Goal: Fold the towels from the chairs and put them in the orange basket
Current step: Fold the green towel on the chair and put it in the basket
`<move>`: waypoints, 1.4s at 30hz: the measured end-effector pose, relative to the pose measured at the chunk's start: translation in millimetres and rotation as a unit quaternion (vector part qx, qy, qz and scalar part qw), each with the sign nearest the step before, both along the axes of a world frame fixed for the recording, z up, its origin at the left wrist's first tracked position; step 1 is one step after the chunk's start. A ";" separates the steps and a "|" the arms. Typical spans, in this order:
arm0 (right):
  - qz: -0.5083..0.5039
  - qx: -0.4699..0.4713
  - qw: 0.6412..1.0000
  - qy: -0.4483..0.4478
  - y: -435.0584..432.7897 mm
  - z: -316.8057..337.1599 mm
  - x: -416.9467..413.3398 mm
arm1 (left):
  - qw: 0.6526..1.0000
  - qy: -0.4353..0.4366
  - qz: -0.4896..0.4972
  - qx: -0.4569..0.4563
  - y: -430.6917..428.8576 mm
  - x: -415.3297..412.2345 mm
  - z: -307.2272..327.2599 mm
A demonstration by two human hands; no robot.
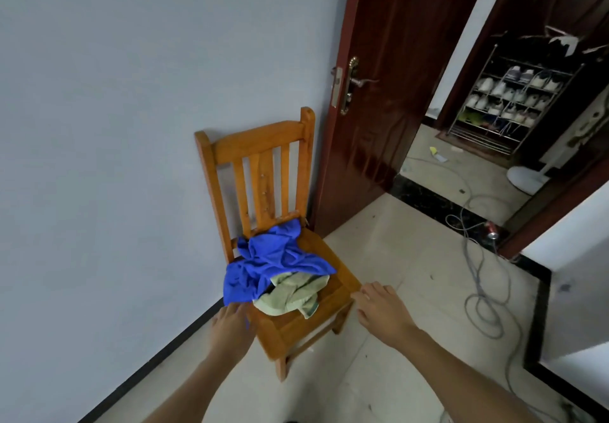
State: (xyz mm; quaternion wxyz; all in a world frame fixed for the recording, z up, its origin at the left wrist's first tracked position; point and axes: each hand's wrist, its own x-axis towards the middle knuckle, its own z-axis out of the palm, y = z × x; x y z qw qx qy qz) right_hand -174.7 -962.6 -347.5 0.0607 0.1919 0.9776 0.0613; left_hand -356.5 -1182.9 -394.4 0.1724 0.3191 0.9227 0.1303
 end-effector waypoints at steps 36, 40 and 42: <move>0.360 -0.157 0.913 -0.111 227.2 -49.2 -101.1 | 0.895 -0.095 0.435 -0.029 184.7 140.4 -30.6; 0.378 -0.155 0.905 -0.120 201.8 -62.0 -117.2 | 0.881 -0.097 0.462 -0.026 168.0 130.8 -36.3; 0.389 -0.152 0.898 -0.136 191.1 -74.0 -123.8 | 0.877 -0.103 0.468 -0.027 161.2 123.2 -44.1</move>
